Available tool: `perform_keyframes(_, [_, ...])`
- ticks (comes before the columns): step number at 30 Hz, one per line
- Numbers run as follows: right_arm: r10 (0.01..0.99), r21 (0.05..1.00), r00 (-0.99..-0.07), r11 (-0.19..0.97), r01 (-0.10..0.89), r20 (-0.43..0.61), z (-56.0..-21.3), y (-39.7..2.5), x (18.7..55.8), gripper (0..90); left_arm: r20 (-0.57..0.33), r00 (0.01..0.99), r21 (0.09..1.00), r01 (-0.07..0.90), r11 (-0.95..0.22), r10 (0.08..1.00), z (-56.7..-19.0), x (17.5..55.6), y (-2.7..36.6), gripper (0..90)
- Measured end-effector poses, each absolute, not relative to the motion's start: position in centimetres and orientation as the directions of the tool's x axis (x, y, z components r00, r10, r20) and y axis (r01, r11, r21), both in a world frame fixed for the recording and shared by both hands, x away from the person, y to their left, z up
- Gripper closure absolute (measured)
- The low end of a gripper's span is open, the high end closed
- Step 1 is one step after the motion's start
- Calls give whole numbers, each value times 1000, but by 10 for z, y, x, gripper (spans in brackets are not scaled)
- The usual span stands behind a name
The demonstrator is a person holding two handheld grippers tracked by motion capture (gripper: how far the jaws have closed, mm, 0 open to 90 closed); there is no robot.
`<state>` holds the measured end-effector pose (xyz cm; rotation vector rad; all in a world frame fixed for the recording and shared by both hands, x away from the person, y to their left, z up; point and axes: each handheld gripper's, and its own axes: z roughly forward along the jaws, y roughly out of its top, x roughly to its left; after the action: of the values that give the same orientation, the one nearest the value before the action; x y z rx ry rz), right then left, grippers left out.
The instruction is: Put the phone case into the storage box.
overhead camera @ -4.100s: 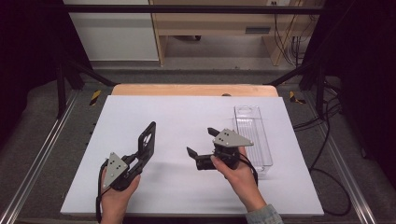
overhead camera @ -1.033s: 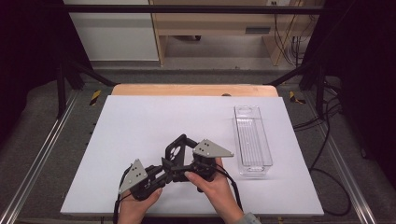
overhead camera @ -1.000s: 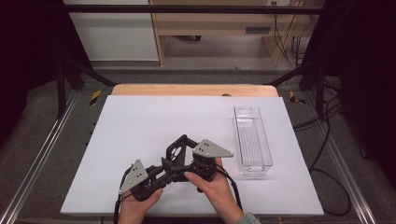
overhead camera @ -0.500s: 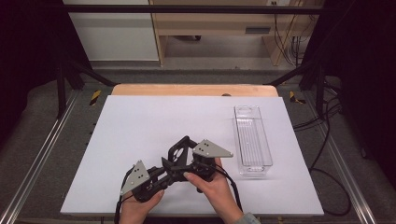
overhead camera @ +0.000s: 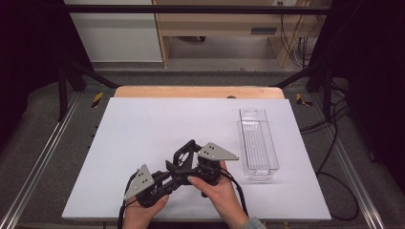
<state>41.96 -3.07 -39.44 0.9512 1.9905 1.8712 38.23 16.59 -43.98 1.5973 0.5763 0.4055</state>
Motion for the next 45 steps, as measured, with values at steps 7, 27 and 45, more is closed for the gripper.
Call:
perform_keyframes(7, [607,955,-752,-42,294,258,-395,-31,420,53,-73,813,991,125,-50,578,-440,381,164,804])
perform_keyframes(27, [620,954,-741,-37,298,256,-395,-32,420,127,-84,807,990,133,-42,584,-441,382,164,803])
perform_keyframes(45, [689,944,-681,-15,329,248,-395,-38,424,136,-49,785,989,124,-80,618,-443,383,162,596])
